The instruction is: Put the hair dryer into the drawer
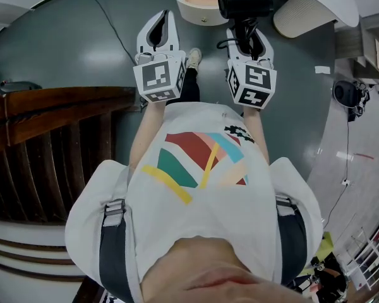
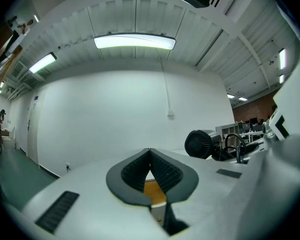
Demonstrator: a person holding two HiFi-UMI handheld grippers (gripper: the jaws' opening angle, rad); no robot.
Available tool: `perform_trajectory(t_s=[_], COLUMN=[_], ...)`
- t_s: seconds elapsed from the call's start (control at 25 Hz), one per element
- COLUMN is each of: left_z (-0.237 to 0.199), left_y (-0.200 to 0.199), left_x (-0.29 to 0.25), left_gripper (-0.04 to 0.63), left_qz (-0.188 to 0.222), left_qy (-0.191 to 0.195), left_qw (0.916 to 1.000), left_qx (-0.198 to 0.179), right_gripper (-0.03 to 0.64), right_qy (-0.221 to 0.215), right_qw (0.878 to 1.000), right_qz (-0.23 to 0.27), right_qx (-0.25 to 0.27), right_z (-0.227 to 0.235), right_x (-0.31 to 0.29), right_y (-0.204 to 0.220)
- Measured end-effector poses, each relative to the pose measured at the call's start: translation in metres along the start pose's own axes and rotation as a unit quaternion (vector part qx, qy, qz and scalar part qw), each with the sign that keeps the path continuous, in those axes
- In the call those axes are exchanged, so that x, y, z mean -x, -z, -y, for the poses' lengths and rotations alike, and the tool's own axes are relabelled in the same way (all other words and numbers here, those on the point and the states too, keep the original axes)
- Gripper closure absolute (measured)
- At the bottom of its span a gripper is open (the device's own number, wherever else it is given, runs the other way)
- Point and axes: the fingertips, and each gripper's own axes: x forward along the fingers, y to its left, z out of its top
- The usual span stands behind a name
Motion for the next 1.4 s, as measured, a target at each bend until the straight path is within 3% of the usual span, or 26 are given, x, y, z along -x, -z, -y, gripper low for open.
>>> perform_trajectory(t_s=[0.48, 1.0, 1.4], left_z=[-0.027, -0.080, -0.089], left_y=[0.020, 0.025, 0.052], left_x=[-0.094, -0.254, -0.348], left_gripper=[0.578, 0.578, 0.578], left_qz=[-0.009, -0.024, -0.057], left_qy=[-0.004, 0.011, 0.050], left_qw=[0.9996, 0.9990, 0.9963], left_qx=[0.026, 0.036, 0.041], right_gripper=[0.376, 0.376, 0.376], right_qy=[0.001, 0.008, 0.023], right_qw=[0.999, 0.999, 0.997], right_qz=[-0.020, -0.037, -0.064], right_qx=[0.042, 0.038, 0.019], right_z=[0.015, 0.036, 0.057], right_x=[-0.092, -0.236, -0.315], right_y=[-0.017, -0.069, -0.072])
